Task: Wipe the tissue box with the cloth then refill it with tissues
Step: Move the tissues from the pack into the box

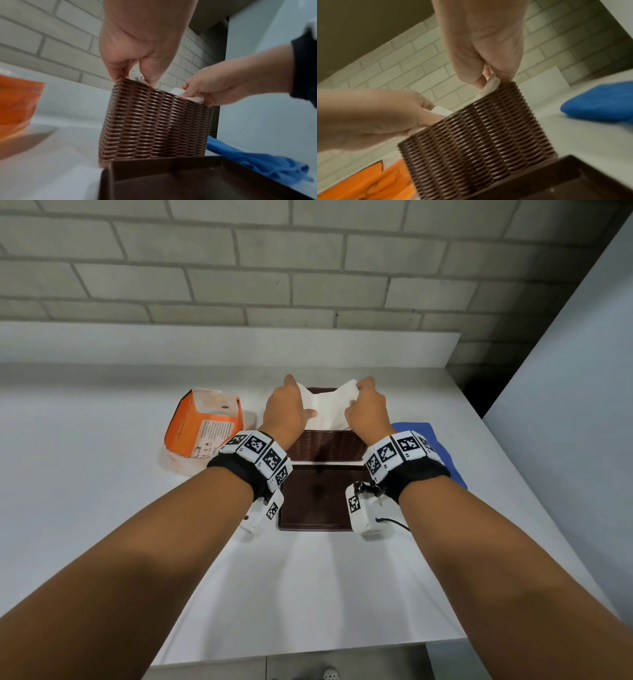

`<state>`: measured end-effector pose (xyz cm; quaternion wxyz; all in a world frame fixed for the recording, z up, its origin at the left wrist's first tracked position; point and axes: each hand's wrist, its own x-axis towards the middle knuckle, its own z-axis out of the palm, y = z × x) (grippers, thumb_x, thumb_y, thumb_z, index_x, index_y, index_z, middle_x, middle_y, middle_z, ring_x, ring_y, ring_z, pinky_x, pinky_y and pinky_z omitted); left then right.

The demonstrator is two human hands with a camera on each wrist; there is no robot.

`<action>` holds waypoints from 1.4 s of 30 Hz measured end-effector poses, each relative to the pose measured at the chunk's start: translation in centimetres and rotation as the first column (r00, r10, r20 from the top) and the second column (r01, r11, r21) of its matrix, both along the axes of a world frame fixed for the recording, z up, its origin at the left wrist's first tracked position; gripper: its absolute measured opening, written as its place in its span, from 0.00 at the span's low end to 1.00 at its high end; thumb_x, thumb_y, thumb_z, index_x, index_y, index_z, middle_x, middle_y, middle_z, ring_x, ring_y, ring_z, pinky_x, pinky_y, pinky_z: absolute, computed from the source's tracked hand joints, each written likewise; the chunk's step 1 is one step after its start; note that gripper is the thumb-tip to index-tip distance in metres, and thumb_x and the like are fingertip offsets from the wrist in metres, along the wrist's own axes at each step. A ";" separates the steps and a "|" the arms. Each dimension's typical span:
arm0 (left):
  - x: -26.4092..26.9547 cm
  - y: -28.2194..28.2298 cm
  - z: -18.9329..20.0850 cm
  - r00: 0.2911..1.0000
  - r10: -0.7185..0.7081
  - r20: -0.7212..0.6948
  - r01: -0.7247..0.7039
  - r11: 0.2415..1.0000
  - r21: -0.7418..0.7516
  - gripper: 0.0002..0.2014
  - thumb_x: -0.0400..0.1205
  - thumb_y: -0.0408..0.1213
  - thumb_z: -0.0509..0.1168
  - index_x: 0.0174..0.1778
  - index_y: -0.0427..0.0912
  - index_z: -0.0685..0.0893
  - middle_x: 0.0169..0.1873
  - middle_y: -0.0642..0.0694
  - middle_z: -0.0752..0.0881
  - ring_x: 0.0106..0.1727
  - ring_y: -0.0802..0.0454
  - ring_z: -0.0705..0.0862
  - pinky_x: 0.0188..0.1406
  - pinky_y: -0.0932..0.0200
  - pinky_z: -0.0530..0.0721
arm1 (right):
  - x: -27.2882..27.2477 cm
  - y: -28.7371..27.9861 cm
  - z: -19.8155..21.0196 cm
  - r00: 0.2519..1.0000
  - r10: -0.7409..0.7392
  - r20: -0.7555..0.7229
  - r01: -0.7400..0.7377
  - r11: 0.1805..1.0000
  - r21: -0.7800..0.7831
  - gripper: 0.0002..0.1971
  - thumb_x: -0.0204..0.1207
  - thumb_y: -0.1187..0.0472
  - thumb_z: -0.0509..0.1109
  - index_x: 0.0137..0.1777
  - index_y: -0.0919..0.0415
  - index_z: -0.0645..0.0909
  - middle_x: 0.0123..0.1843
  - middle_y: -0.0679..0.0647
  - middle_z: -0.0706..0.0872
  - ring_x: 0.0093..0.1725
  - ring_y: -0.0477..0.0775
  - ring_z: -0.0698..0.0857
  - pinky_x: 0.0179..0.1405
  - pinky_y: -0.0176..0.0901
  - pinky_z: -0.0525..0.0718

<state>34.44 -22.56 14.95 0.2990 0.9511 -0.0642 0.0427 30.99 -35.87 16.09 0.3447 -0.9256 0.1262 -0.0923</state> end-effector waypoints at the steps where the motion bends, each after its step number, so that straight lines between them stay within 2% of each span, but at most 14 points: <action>1: 0.0 0.0 0.0 1.000 -0.014 -0.008 0.014 1.000 0.003 0.32 0.74 0.39 0.75 0.69 0.31 0.67 0.59 0.30 0.82 0.60 0.33 0.82 0.51 0.48 0.78 | 0.0 0.2 0.0 0.999 0.015 -0.031 -0.017 0.999 -0.049 0.21 0.78 0.74 0.57 0.72 0.71 0.64 0.63 0.71 0.80 0.61 0.68 0.82 0.48 0.46 0.78; 5: -0.7 0.0 -0.1 0.993 -0.089 0.072 0.077 0.986 0.147 0.41 0.73 0.44 0.75 0.77 0.35 0.61 0.70 0.31 0.68 0.68 0.35 0.72 0.62 0.46 0.77 | -0.3 1.2 -0.2 0.995 0.029 -0.090 -0.064 0.911 -0.408 0.23 0.77 0.73 0.62 0.71 0.71 0.66 0.67 0.68 0.75 0.65 0.66 0.79 0.58 0.51 0.80; 7: -1.1 0.3 0.0 0.984 -0.089 0.153 0.048 0.966 0.253 0.37 0.74 0.47 0.73 0.76 0.36 0.66 0.72 0.33 0.66 0.71 0.36 0.67 0.65 0.46 0.74 | -0.1 1.2 0.1 1.000 0.008 -0.026 -0.022 0.810 -0.585 0.28 0.74 0.68 0.67 0.73 0.67 0.65 0.70 0.65 0.73 0.69 0.65 0.73 0.62 0.51 0.77; 9: -1.0 0.4 -0.2 0.975 -0.138 0.171 0.078 0.944 0.319 0.25 0.79 0.44 0.67 0.69 0.34 0.77 0.69 0.35 0.72 0.70 0.37 0.69 0.64 0.47 0.74 | 0.2 1.2 0.4 0.997 0.062 -0.036 -0.070 0.760 -0.646 0.27 0.74 0.67 0.67 0.74 0.65 0.67 0.71 0.63 0.73 0.71 0.64 0.70 0.65 0.51 0.74; 11: -0.9 0.3 -0.6 0.969 -0.227 0.099 0.181 0.922 0.341 0.16 0.84 0.39 0.59 0.60 0.33 0.84 0.61 0.35 0.81 0.64 0.38 0.77 0.59 0.47 0.78 | 0.4 1.2 0.6 0.985 0.123 -0.122 -0.173 0.766 -0.619 0.21 0.76 0.68 0.64 0.70 0.66 0.73 0.69 0.63 0.76 0.71 0.63 0.72 0.63 0.50 0.75; 14: -1.0 0.4 -0.8 0.958 -0.286 -0.019 0.273 0.889 0.367 0.16 0.85 0.35 0.53 0.54 0.34 0.86 0.54 0.35 0.86 0.55 0.37 0.84 0.52 0.49 0.81 | 0.3 1.3 0.4 0.966 0.126 -0.228 -0.226 0.838 -0.497 0.15 0.79 0.69 0.61 0.64 0.70 0.78 0.65 0.64 0.81 0.65 0.63 0.80 0.58 0.48 0.80; 19: -0.3 1.0 -0.3 0.965 -0.245 -0.096 0.262 0.927 0.270 0.15 0.81 0.28 0.56 0.56 0.33 0.86 0.58 0.36 0.87 0.59 0.38 0.84 0.57 0.50 0.83 | 0.2 1.7 0.5 0.952 0.089 -0.293 -0.201 0.903 -0.379 0.14 0.80 0.70 0.60 0.62 0.72 0.79 0.63 0.66 0.84 0.63 0.64 0.83 0.56 0.48 0.81; 22: -1.2 1.3 0.0 0.974 -0.225 -0.028 0.226 0.960 0.166 0.12 0.80 0.30 0.59 0.51 0.38 0.87 0.61 0.37 0.86 0.64 0.40 0.82 0.63 0.51 0.81 | 0.1 1.4 0.7 0.945 0.111 -0.307 -0.222 0.908 -0.355 0.12 0.80 0.69 0.61 0.60 0.71 0.80 0.61 0.64 0.85 0.61 0.63 0.84 0.47 0.46 0.79; 25: -3.4 2.1 -0.2 0.972 -0.204 0.114 0.192 0.976 0.103 0.13 0.81 0.33 0.62 0.59 0.39 0.86 0.62 0.40 0.83 0.67 0.44 0.77 0.64 0.54 0.76 | -0.1 0.8 0.9 0.942 0.149 -0.300 -0.251 0.907 -0.339 0.07 0.79 0.66 0.63 0.47 0.69 0.81 0.55 0.63 0.84 0.60 0.63 0.84 0.43 0.43 0.75; 28: -6.1 3.2 -0.6 0.955 -0.247 0.163 0.229 0.966 0.119 0.09 0.79 0.36 0.65 0.52 0.40 0.86 0.54 0.41 0.82 0.59 0.46 0.79 0.53 0.60 0.76 | -0.9 0.3 1.4 0.957 0.153 -0.248 -0.231 0.917 -0.324 0.12 0.78 0.65 0.64 0.58 0.67 0.83 0.62 0.61 0.84 0.64 0.62 0.81 0.54 0.47 0.80; 31: -8.1 3.9 -0.8 0.929 -0.364 -0.071 0.371 0.900 0.229 0.10 0.77 0.44 0.69 0.49 0.43 0.85 0.50 0.45 0.82 0.54 0.48 0.81 0.49 0.59 0.79 | -1.7 0.1 2.0 0.966 0.171 -0.195 -0.229 0.913 -0.338 0.15 0.78 0.65 0.65 0.63 0.64 0.83 0.65 0.60 0.83 0.65 0.61 0.81 0.58 0.47 0.80; 34: -9.8 4.2 -1.0 0.849 -0.449 -0.278 0.527 0.753 0.394 0.15 0.74 0.50 0.71 0.52 0.46 0.85 0.53 0.47 0.81 0.57 0.48 0.78 0.51 0.54 0.81 | -2.6 0.5 2.4 0.960 0.192 -0.203 -0.252 0.910 -0.329 0.15 0.77 0.63 0.67 0.64 0.59 0.83 0.66 0.58 0.83 0.66 0.59 0.81 0.60 0.48 0.80; 39: -10.9 5.0 -1.5 0.809 -0.500 -0.309 0.588 0.686 0.429 0.18 0.73 0.55 0.71 0.51 0.47 0.87 0.55 0.47 0.82 0.58 0.48 0.77 0.52 0.54 0.78 | -4.7 1.0 2.4 0.916 0.264 -0.300 -0.364 0.863 -0.351 0.12 0.75 0.62 0.71 0.57 0.59 0.86 0.61 0.58 0.84 0.66 0.60 0.78 0.62 0.49 0.82; 42: -11.3 5.6 -1.7 0.764 -0.548 -0.341 0.644 0.610 0.462 0.21 0.72 0.59 0.70 0.52 0.48 0.87 0.56 0.49 0.82 0.58 0.49 0.76 0.48 0.58 0.72 | -5.7 1.2 1.9 0.904 0.247 -0.348 -0.392 0.802 -0.451 0.14 0.74 0.58 0.71 0.60 0.54 0.84 0.66 0.59 0.76 0.71 0.63 0.68 0.69 0.52 0.72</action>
